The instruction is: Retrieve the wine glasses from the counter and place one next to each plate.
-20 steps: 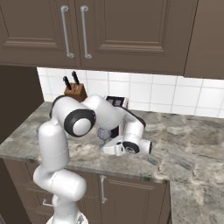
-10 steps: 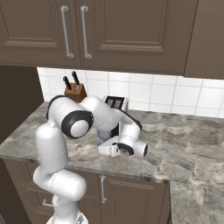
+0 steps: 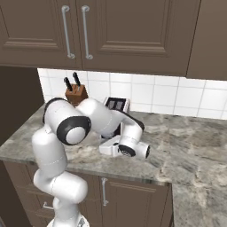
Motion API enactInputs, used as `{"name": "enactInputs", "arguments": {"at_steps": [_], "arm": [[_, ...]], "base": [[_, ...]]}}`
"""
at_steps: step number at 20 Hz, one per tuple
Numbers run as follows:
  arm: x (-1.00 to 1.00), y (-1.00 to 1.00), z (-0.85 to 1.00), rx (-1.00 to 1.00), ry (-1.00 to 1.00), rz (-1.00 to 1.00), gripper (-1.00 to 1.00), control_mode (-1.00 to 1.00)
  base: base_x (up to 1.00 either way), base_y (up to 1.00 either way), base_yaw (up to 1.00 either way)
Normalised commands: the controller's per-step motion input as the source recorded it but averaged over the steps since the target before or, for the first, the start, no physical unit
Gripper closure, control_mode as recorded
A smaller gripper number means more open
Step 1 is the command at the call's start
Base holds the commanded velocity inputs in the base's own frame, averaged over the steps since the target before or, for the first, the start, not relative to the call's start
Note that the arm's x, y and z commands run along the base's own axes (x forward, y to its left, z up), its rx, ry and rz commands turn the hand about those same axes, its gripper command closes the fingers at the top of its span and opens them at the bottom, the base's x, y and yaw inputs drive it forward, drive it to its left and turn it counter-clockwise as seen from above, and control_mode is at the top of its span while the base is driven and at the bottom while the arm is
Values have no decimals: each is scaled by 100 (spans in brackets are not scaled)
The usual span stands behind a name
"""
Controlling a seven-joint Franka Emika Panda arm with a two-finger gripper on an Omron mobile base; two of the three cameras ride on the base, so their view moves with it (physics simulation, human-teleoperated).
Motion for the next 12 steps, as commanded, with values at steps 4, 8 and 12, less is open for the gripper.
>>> {"name": "enactInputs", "arguments": {"at_steps": [4,8,12], "arm": [[-24,0,66,0,-4,0,100,-100],[-39,1,87,-1,-14,0,100,-100],[-56,10,81,-7,-21,0,100,-100]], "base": [[0,0,0],[0,0,0],[0,0,0]]}}
